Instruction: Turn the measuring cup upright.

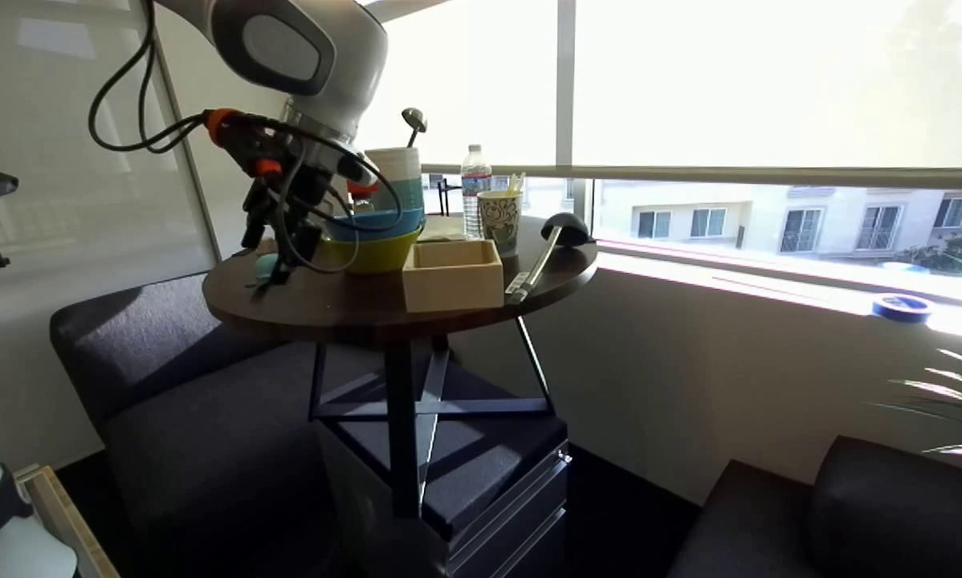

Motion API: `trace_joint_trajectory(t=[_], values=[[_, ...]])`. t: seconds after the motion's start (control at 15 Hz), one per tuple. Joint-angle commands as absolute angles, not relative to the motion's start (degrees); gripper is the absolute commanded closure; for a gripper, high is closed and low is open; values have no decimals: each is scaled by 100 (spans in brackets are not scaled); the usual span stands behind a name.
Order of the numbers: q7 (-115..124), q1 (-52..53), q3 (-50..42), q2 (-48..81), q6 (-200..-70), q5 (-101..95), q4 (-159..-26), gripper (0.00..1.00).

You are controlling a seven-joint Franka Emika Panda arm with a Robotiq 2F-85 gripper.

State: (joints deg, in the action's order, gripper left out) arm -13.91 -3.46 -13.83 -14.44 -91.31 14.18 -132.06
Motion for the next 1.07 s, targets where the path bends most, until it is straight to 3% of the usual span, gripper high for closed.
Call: trace_joint_trajectory(t=[0.0,0.27,1.0], values=[[-1862,-472,-1430,-1116,-8404,2052,-13059,0],[-2107,-538,-1379,-1030,-8301,2560,-13213,0],[-2114,-515,-1156,-1279,-9646,3481,-13897,0]])
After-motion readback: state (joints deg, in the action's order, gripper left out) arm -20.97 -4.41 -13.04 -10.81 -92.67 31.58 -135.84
